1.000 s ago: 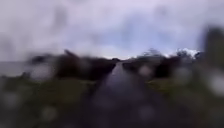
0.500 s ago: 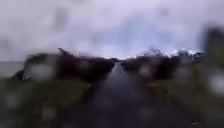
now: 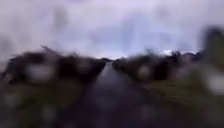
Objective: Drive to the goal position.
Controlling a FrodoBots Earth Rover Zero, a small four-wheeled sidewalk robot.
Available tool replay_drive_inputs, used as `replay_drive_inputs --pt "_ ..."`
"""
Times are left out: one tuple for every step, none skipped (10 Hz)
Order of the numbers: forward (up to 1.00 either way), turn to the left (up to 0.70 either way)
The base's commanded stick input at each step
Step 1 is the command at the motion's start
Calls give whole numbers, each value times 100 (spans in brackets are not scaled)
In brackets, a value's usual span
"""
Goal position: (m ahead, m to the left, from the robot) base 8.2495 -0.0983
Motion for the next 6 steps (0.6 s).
replay_drive_inputs --pt "70 0" --pt "70 0" --pt "70 0" --pt "70 0" --pt "70 0" --pt "70 0"
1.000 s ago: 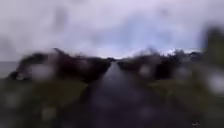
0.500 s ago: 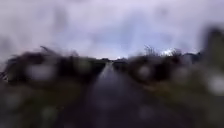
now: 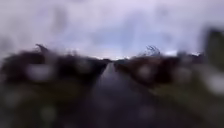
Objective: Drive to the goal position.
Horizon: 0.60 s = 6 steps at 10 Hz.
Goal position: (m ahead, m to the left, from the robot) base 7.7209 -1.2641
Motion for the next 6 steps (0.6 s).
replay_drive_inputs --pt "70 0" --pt "70 0" --pt "70 0" --pt "70 0" --pt "70 0" --pt "70 0"
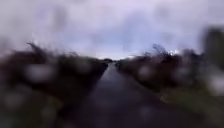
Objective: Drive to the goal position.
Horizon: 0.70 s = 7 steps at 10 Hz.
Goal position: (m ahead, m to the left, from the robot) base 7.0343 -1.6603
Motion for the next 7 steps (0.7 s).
replay_drive_inputs --pt "70 0" --pt "70 0" --pt "70 0" --pt "70 -35" --pt "70 -35" --pt "70 -28" --pt "70 -11"
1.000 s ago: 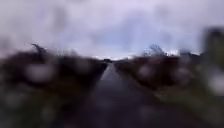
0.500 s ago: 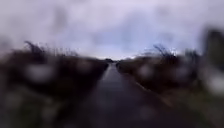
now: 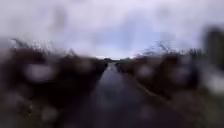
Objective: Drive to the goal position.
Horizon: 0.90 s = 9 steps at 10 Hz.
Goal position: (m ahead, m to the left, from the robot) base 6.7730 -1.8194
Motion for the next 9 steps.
replay_drive_inputs --pt "70 0" --pt "70 0" --pt "70 0" --pt "70 0" --pt "70 0" --pt "70 0" --pt "70 0" --pt "70 0" --pt "70 0"
